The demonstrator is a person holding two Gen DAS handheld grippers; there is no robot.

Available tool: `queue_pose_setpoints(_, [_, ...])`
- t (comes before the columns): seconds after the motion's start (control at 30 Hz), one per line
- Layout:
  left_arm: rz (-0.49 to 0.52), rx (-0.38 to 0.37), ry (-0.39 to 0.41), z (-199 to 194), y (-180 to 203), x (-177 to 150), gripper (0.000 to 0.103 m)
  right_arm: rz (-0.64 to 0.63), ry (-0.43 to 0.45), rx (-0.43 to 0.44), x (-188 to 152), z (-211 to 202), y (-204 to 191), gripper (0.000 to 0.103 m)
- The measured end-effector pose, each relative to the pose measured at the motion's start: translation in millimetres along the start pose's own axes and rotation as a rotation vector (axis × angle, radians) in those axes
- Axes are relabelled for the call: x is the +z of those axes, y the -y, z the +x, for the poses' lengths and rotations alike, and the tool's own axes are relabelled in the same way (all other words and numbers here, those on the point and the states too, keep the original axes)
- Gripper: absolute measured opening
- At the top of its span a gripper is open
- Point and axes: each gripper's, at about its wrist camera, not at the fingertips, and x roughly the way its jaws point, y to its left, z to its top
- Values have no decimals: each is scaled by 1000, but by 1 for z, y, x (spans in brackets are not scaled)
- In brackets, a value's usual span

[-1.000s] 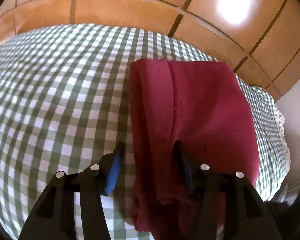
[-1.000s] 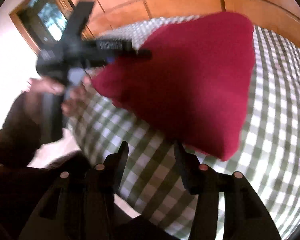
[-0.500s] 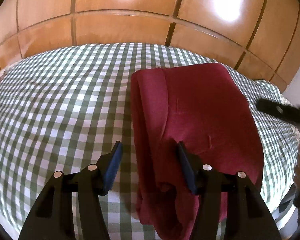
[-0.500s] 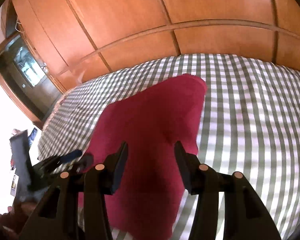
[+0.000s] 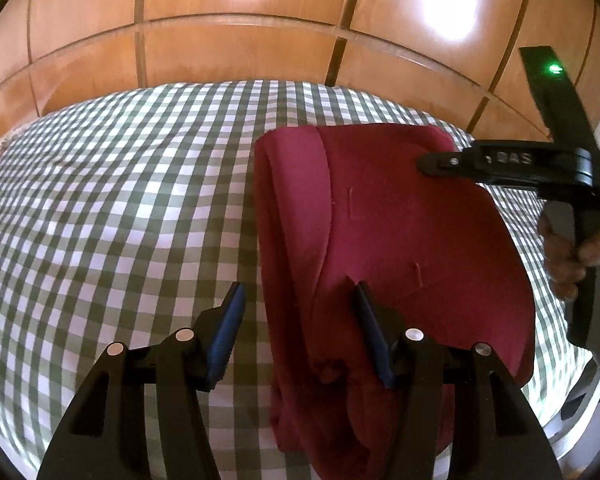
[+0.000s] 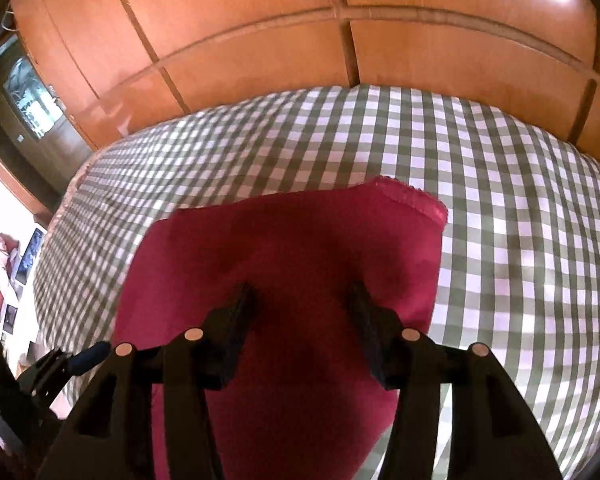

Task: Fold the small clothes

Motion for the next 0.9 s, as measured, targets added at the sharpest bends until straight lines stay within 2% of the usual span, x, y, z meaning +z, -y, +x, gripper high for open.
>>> queue_pose_setpoints(0.2, [-2,-6,-3,5,-2,-1,55,7,-29,-47,6,31,2,55])
queue_pose_setpoints(0.33, [-19,-11,-6,10,-5,-3,56,41,-34,-37,4,48,8,59])
queue_pose_setpoints(0.47, [-19,-5,-3,8,-4,-3,56,35,16,-7,0,35,8,66])
queue_pose_setpoints(0.53, [-21,1,1,6,-3,-5,56,53,50,16,-4,22,9,74])
queue_pose_setpoints(0.63, [-27,6,5,3,-2,-7,56,86,96,46,-11,2,12,78])
queue_pose_setpoints(0.9, [-39,17,13,-4,-2,-15,60,211,120,92,-53,-30,39,81])
